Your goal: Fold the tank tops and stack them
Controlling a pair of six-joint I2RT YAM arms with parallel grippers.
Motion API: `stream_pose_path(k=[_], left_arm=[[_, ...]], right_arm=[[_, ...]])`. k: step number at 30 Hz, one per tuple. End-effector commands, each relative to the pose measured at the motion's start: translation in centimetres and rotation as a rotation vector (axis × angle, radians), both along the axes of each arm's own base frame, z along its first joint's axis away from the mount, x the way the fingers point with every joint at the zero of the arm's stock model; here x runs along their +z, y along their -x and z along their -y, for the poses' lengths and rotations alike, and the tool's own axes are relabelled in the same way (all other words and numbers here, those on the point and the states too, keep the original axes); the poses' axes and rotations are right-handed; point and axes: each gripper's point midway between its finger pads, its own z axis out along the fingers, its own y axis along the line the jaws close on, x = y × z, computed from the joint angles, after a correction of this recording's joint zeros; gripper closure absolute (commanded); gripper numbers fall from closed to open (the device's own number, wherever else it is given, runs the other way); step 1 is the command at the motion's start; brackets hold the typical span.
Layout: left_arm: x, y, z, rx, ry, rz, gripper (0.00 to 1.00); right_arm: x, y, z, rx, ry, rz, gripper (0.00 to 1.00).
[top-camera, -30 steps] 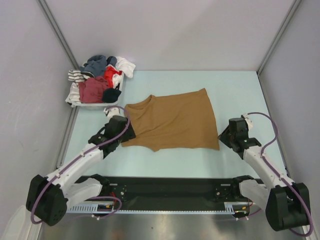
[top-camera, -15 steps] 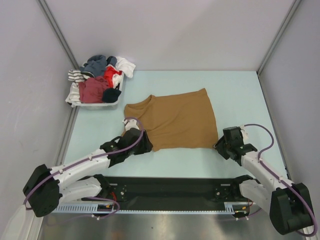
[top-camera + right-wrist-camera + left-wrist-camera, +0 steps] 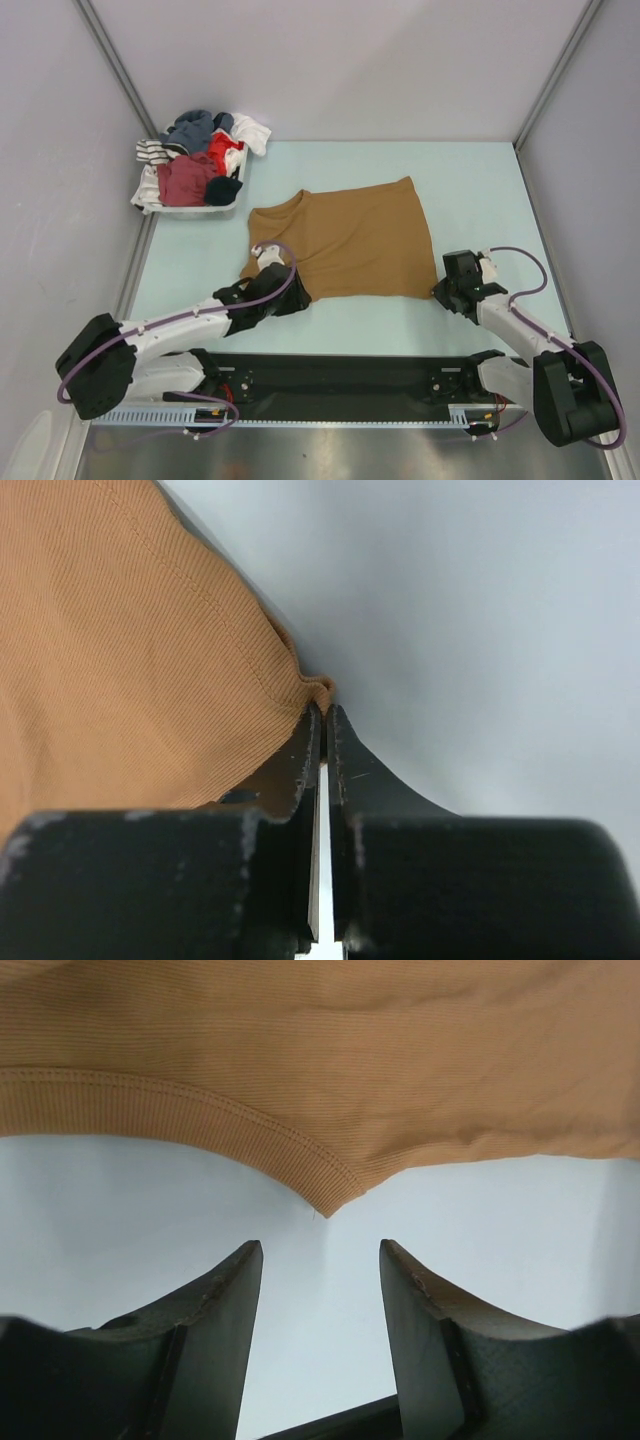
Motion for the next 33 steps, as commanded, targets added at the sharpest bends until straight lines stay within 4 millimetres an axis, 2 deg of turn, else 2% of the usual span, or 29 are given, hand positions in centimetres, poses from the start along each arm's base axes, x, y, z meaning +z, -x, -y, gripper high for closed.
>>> stream_pose_path(k=[1,5,10,11,12,14,18,21,24,25,29,33], left_arm=[[-0.1,0.1,0.9,0.011,0.032,0.006,0.44],[-1.3,0.4,1.2,0.009,0.011,-0.016,0.45],[-2.5,-0.5,1.9,0.007,-0.005,-0.002,0.5],[-3.5,-0.5,1.8,0.01,-0.033,-0.02,0.5],[-3.4,-1.0,2.2,0.012,-0.038,-0.016,0.5],[-4.4,-1.1,2.3,0.014,-0.066,-0.037,0.51],[-4.8,-1.2,2.6,0.027,-0.058,-0.044,0.52],[-4.8,-1.5,2.6,0.038,-0.063,-0.038,0.61],[-5.1,-1.5,1.9,0.05,-0.105,-0.042,0.85],[-5.2,-1.5,1.7,0.052,-0.119,-0.043,1.0],[-5.0,-0.9,1.3,0.024,-0.14,-0.053,1.0],[-4.2,0.1,0.8,-0.03,-0.165,-0.056,1.0]], right_arm=[[0.5,-0.9,1.0,-0.035,0.05,0.026,1.0],[0.8,-0.9,1.0,-0.029,0.048,0.036,1.0],[1.2,-0.9,0.9,-0.019,0.047,0.05,1.0],[1.3,-0.9,1.0,-0.02,0.048,0.051,1.0],[1.2,-0.8,1.0,-0.017,0.051,0.047,1.0],[1.6,-0.8,1.0,-0.013,0.05,0.058,1.0],[1.7,-0.4,1.0,-0.008,0.054,0.06,1.0],[2.0,-0.4,1.2,-0.008,0.058,0.066,1.0],[2.1,-0.4,1.1,-0.006,0.056,0.071,1.0],[2.1,-0.4,1.2,-0.009,0.056,0.073,1.0],[2.5,-0.6,1.1,0.024,0.081,0.073,1.0],[2.7,0.3,1.9,0.042,0.155,0.004,1.0]])
